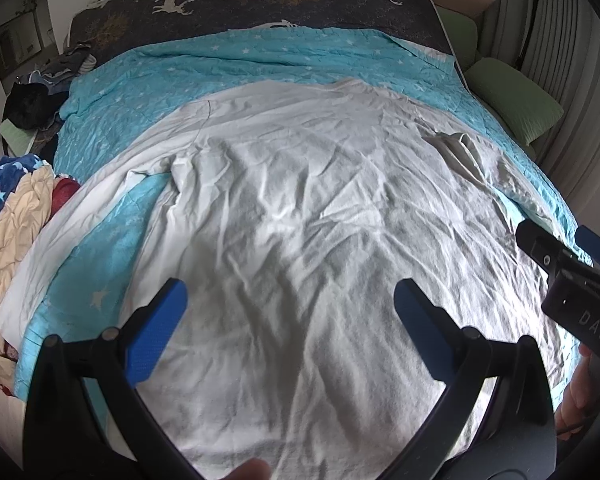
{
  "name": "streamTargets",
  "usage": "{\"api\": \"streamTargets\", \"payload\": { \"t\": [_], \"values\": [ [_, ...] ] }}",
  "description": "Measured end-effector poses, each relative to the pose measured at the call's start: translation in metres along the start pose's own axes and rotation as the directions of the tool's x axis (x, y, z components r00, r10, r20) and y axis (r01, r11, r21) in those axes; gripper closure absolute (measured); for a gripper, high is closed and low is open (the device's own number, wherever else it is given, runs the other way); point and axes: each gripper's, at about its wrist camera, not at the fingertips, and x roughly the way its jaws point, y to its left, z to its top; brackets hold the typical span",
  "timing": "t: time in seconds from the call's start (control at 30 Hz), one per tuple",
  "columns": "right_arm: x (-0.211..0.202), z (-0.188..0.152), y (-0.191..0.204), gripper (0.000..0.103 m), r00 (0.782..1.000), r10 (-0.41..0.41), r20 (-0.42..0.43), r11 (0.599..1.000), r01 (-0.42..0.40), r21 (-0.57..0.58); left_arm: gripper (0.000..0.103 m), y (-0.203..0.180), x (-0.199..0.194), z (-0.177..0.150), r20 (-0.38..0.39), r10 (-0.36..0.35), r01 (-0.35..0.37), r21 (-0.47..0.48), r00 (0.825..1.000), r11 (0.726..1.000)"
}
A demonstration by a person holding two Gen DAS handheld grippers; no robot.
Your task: Fold small clothes
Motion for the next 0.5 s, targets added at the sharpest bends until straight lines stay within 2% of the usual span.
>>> {"api": "streamTargets", "payload": {
  "t": [0.5],
  "values": [
    [-0.0045,-0.0009,-0.0002,0.000,1.000,0.006,0.012,1.000,-0.006,-0.002,0.000,-0.0025,-0.0096,-0.0004,0.014,-0.011,0.011,0.008,1.000,1.000]
  ]
}}
